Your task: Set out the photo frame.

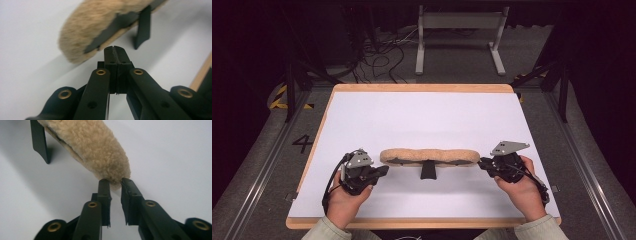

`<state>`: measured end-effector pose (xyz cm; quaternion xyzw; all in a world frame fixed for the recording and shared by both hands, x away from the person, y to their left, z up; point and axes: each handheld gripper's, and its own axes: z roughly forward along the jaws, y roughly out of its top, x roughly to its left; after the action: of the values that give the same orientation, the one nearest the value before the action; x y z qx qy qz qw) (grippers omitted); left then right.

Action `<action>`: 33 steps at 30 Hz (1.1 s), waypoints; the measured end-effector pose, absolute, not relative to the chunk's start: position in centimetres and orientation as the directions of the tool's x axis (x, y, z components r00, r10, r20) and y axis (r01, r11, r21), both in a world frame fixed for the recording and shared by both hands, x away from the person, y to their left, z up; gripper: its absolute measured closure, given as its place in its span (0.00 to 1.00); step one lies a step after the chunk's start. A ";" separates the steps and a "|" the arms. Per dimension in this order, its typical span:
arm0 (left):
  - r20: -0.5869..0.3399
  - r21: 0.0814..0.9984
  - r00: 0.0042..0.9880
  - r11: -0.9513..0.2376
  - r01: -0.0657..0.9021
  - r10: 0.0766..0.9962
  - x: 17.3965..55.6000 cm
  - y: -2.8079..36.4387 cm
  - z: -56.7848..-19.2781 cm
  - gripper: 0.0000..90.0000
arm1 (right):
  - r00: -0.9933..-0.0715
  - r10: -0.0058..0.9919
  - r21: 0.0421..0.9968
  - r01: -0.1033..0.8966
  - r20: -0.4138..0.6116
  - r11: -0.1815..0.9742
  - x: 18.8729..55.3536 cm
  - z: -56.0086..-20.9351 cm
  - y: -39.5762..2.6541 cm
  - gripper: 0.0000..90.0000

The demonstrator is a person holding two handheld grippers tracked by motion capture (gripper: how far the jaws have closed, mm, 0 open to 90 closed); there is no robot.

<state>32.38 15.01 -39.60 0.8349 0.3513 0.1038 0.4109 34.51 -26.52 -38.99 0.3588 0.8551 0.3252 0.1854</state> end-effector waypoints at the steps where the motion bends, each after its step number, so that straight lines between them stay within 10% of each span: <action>1: -0.117 0.759 0.750 -0.428 0.490 0.651 32.3 14.4 -39.5 1.00 | -0.672 0.736 0.689 0.496 -0.082 0.529 34.5 -38.9 -26.6 0.93; 33: -0.078 0.557 0.750 -0.595 0.579 0.656 35.4 13.0 -43.2 1.00 | -0.604 0.792 0.758 0.475 -0.088 0.447 34.4 -38.4 -29.1 1.00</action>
<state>35.41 13.01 -43.17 0.8906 0.3467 0.0678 0.2865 34.40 -29.09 -38.44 0.3858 0.8212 0.3572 0.2217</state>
